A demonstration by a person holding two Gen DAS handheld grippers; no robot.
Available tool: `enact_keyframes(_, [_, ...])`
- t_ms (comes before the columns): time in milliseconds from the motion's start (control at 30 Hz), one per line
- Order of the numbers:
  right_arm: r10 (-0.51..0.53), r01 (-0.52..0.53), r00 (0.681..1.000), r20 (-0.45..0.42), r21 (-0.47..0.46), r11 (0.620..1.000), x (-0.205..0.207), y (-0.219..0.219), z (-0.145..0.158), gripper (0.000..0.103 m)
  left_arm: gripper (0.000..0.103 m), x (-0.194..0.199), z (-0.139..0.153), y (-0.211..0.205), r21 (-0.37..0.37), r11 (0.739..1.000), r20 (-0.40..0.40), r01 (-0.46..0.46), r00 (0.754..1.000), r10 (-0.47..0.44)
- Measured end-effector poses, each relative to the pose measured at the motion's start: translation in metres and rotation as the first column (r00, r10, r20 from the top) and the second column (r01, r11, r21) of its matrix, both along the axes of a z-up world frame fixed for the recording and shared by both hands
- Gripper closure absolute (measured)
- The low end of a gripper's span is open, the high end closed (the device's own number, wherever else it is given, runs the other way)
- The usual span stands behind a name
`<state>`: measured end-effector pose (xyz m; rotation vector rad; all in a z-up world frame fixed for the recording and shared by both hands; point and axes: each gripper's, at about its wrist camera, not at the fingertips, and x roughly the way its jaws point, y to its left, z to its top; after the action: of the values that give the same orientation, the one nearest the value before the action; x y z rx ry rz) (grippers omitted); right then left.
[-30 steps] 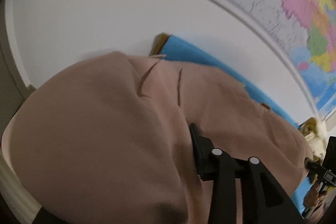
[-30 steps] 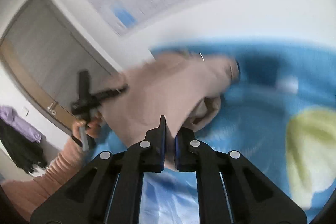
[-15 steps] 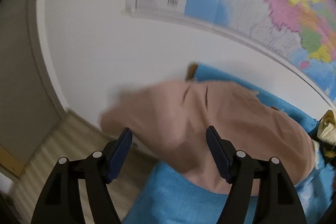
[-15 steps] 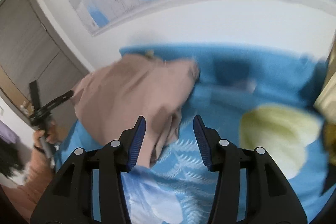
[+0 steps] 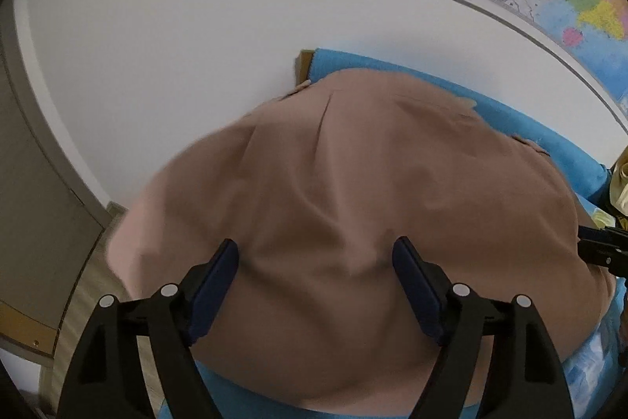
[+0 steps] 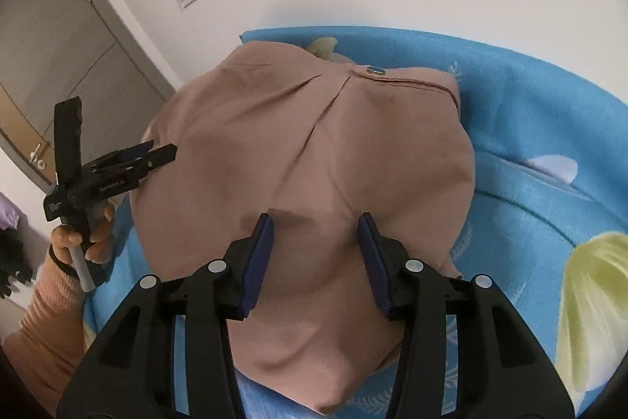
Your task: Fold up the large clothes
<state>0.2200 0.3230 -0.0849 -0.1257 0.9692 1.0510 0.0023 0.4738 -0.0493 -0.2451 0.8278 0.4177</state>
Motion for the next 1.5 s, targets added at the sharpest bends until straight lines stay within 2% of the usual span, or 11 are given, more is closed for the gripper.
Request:
enact_keyframes(167, [-0.003,0.001,0.998,0.062,0.031,1.000,-0.011,-0.014,0.023,0.052,0.025,-0.015,0.017,-0.027,0.039,0.999,0.045,-0.007,0.999,0.005])
enact_keyframes(267, [0.018,-0.025,0.995,0.103,0.064,0.998,-0.032,-0.019,0.034,0.038,0.022,-0.026,0.026,-0.053,0.077,0.997,0.063,0.016,0.998,-0.021])
enact_keyframes(433, [0.073,-0.083,0.984,0.165,0.053,0.995,-0.061,-0.014,0.035,0.039,0.021,-0.036,0.031,-0.090,0.115,0.990,0.077,0.079,0.993,-0.088])
enact_keyframes(567, [0.097,-0.099,0.984,0.152,0.002,0.995,-0.062,0.002,0.021,0.039,0.020,-0.036,0.022,-0.106,0.153,0.983,0.052,0.104,0.992,-0.114])
enact_keyframes(633, [0.093,-0.091,0.987,0.128,-0.021,0.996,-0.056,0.009,0.010,0.041,0.020,-0.033,0.016,-0.106,0.136,0.985,0.044,0.103,0.993,-0.110])
enact_keyframes(733, [0.093,-0.089,0.985,0.148,-0.034,0.995,-0.053,0.014,0.002,0.040,0.019,-0.028,0.006,-0.101,0.100,0.991,0.026,0.092,0.995,-0.095])
enact_keyframes(833, [0.102,-0.097,0.981,0.164,-0.042,0.994,-0.056,0.016,0.002,0.036,0.019,-0.027,0.003,-0.101,0.105,0.990,0.019,0.089,0.996,-0.091])
enact_keyframes(967, [0.100,-0.097,0.982,0.159,-0.028,0.995,-0.062,0.012,0.007,0.025,0.019,-0.029,0.004,-0.105,0.107,0.991,0.017,0.075,0.997,-0.077])
enact_keyframes(1200, [0.022,-0.031,0.979,0.201,0.040,0.999,-0.056,0.000,0.032,0.019,0.017,-0.034,0.016,-0.107,0.117,0.991,0.044,0.064,0.997,-0.069])
enact_keyframes(1333, [-0.014,0.007,0.993,0.121,0.060,0.998,-0.026,0.012,0.037,0.019,0.017,-0.024,0.020,-0.094,0.097,0.994,0.050,0.045,0.997,-0.050])
enact_keyframes(1500, [-0.026,0.030,0.998,0.059,-0.063,0.998,-0.003,0.036,0.006,0.020,0.017,-0.006,0.006,-0.076,0.036,0.999,0.013,0.031,0.999,-0.031])
